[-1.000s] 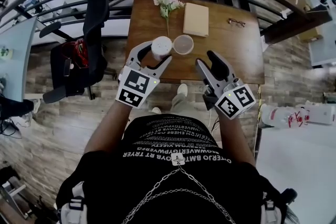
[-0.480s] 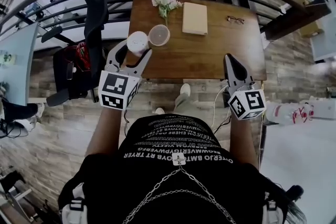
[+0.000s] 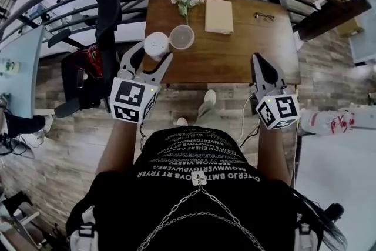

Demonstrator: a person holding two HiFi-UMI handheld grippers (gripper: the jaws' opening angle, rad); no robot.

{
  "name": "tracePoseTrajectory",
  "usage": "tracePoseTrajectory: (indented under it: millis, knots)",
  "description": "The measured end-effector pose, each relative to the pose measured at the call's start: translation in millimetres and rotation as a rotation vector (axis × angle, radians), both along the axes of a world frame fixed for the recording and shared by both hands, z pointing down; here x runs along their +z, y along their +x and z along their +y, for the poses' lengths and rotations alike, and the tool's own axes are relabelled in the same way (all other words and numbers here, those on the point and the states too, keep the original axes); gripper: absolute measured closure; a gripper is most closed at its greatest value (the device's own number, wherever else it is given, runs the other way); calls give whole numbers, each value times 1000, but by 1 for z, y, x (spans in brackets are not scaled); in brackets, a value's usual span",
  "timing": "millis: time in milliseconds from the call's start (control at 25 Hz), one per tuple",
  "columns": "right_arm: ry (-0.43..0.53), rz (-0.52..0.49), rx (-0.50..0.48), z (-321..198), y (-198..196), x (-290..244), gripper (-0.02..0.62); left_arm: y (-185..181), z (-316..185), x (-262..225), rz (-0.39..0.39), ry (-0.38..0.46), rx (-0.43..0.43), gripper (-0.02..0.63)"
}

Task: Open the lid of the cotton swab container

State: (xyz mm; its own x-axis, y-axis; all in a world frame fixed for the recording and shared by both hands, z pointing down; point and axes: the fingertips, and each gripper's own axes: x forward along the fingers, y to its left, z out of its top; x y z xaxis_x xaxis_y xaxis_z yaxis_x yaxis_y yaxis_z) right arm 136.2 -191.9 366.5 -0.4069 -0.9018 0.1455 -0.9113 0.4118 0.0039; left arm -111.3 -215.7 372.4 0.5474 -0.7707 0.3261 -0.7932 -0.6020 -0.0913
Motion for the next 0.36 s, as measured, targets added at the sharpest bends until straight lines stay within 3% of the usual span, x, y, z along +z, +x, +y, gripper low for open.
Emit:
tracePoseTrajectory:
  millis: [360]
  knots:
    - [-8,-13,-41,8,-18,4,580,8,9,5,-6,-8,22,342]
